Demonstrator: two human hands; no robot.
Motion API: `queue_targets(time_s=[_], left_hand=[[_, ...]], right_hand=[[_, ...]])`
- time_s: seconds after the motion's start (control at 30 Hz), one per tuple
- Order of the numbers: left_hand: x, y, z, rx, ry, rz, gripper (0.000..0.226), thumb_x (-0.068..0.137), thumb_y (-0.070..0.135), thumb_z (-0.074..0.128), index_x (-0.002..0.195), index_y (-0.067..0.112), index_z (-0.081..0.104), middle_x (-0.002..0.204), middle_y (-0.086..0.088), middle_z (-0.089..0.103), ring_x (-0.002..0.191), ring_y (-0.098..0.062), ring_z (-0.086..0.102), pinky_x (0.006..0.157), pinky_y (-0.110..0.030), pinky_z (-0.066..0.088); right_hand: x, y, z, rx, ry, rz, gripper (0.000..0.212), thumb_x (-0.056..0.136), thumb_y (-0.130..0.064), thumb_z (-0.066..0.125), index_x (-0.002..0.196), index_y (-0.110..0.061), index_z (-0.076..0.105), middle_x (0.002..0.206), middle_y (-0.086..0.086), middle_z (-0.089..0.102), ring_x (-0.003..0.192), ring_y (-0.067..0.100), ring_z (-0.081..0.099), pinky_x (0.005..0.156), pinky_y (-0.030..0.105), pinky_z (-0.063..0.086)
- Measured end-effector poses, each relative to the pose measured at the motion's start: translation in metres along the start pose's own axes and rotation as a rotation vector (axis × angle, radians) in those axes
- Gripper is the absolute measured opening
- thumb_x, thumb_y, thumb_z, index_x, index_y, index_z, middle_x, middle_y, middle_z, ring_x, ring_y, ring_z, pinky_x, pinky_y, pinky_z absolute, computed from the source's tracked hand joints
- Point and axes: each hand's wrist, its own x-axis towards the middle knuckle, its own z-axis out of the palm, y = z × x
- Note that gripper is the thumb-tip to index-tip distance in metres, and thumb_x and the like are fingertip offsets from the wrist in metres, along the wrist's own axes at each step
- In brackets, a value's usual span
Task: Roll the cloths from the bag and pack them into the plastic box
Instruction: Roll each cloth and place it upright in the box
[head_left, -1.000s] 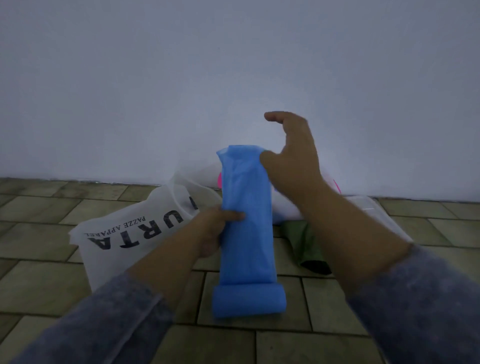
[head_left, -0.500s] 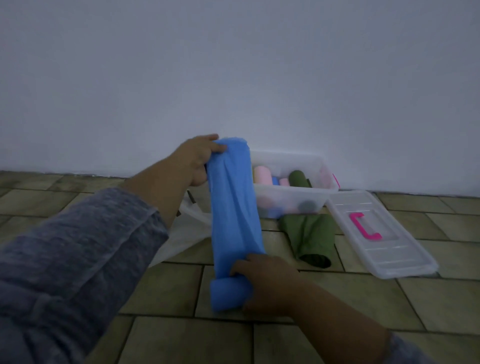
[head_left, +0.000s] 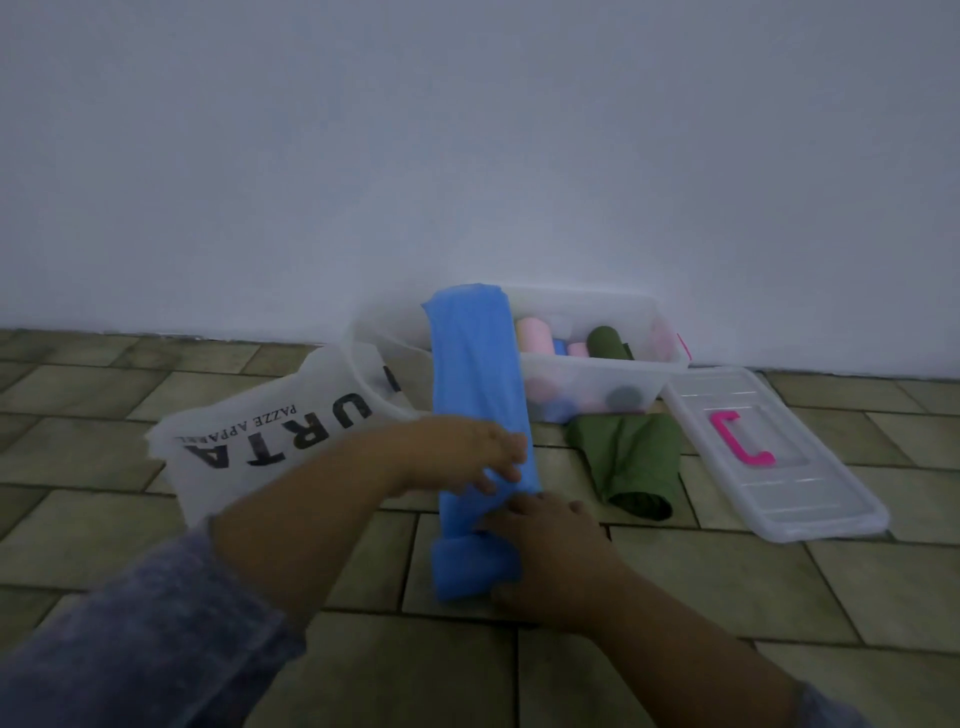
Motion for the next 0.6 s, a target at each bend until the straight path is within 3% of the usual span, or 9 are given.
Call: queue_targets(time_s=[0.07,0.13,0.23,0.3,0.43,0.53,0.6], left_hand=[[0.010,-0.014,0.022,0.049,0.045,-0.039,0.045,0.096,0.054,0.034,0.113,0.024,0.064,0.122,0.005,0.062,0.110,-0.016,0.057,0.101,-0.030,0.040],[0.017,-0.024,0.034,-0.045,0.095,-0.087,0.051,0.090,0.063,0.035,0.106,0.024,0.065,0.122,0.006,0.059,0.114,-0.017,0.052,0.106,-0.033,0.036],[0.025,-0.032,0.043,-0.254,0.120,-0.125,0.060,0.086,0.063,0.042,0.117,0.016,0.061,0.127,-0.006,0.057,0.117,-0.020,0.051,0.105,-0.038,0.040],[0.028,-0.033,0.046,-0.283,0.125,-0.121,0.065,0.085,0.064,0.041,0.124,0.015,0.057,0.132,-0.007,0.053,0.120,-0.021,0.048,0.105,-0.035,0.039],[0.032,-0.032,0.048,-0.236,0.115,-0.154,0.089,0.070,0.076,0.035,0.136,0.017,0.048,0.146,-0.004,0.040,0.131,-0.021,0.038,0.111,-0.035,0.030],[0.035,-0.033,0.047,-0.223,0.096,-0.170,0.084,0.075,0.075,0.034,0.133,0.018,0.051,0.143,-0.004,0.042,0.127,-0.020,0.041,0.107,-0.030,0.031],[0.037,-0.034,0.048,-0.266,0.112,-0.178,0.081,0.076,0.075,0.039,0.130,0.017,0.054,0.139,-0.006,0.046,0.124,-0.022,0.044,0.108,-0.035,0.034]], right_hand=[[-0.003,-0.008,0.006,0.000,0.108,0.092,0.082,0.066,-0.073,0.051,0.137,-0.044,0.024,0.140,-0.007,0.034,0.125,0.021,0.037,0.096,0.044,0.034],[-0.005,-0.020,0.014,0.024,0.233,0.174,0.099,0.056,-0.085,0.039,0.141,-0.037,0.022,0.140,-0.006,0.033,0.123,0.017,0.036,0.094,0.038,0.036],[-0.002,-0.034,0.024,0.043,0.253,0.240,0.119,0.045,-0.092,0.019,0.144,-0.025,0.019,0.143,0.001,0.026,0.124,0.021,0.031,0.102,0.040,0.035],[-0.002,-0.039,0.028,0.055,0.258,0.300,0.112,0.046,-0.090,0.023,0.140,-0.029,0.019,0.140,0.000,0.024,0.122,0.022,0.030,0.095,0.045,0.039],[-0.002,-0.042,0.033,0.057,0.236,0.318,0.082,0.058,-0.076,0.038,0.130,-0.036,0.035,0.126,-0.001,0.038,0.116,0.022,0.034,0.088,0.043,0.038],[0.001,-0.040,0.029,0.091,0.232,0.316,0.080,0.056,-0.073,0.037,0.127,-0.036,0.041,0.122,-0.004,0.044,0.114,0.021,0.036,0.090,0.045,0.039],[0.001,-0.040,0.029,0.095,0.246,0.306,0.082,0.053,-0.073,0.032,0.125,-0.037,0.042,0.119,-0.006,0.046,0.111,0.021,0.037,0.089,0.045,0.039]])
